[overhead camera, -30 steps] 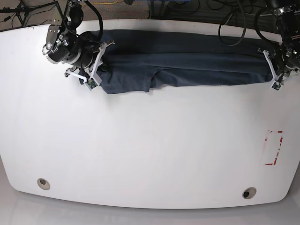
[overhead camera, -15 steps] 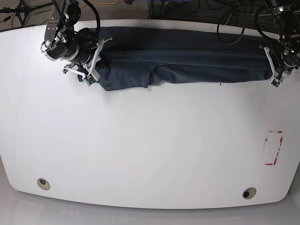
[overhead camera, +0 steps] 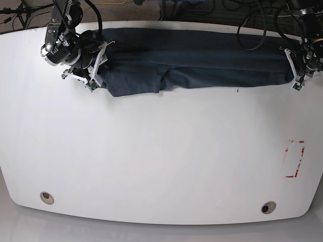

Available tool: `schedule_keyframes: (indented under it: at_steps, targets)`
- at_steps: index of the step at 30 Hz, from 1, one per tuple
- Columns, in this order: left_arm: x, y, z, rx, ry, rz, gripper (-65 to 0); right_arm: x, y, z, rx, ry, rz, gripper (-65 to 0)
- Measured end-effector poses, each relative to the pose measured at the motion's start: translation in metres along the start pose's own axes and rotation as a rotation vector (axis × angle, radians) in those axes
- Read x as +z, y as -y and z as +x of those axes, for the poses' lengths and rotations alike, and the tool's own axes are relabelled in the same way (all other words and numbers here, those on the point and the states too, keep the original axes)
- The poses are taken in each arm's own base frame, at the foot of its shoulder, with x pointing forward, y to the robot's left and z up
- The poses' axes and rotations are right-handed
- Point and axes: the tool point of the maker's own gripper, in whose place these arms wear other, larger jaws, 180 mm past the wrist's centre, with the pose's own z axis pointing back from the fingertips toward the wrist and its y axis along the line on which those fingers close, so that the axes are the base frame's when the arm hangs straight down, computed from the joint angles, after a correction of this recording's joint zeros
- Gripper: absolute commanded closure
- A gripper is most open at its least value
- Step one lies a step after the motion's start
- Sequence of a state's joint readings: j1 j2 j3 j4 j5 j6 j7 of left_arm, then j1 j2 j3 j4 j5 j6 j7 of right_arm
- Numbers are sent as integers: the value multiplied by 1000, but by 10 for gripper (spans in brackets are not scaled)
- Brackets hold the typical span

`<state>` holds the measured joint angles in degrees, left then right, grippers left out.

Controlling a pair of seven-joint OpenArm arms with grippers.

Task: Fold the T-shirt properly
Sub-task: 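Drag the folded shirt back across the table with both grippers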

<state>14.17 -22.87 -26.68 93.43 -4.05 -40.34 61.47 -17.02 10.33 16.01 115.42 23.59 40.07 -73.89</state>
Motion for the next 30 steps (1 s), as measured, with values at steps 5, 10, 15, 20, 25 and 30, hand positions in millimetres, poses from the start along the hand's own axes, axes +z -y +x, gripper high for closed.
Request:
schedule_keyframes:
  at_steps: [5,10,15,20,25,30]
  targets:
    - [6,-18,14,1,18,44,-251,0,-3,2,-6,14,13,-414]
    - [27,-33,41,0,109,104,-360,4,-21,32,-38,176,121,-400]
    - [55,-54,57,23,134,194,-375,8,-19,48,-30,225,137,-400]
    - [75,-51,83,30,218,175,-374,13,-25,67,-38,297,182,-400]
    - [93,-59,88,90,256,187,-372,14,-25,78,-34,324,186,-392]
    - [84,-46,78,121,214,153,-368,8,-35,85,-44,336,191,-266]
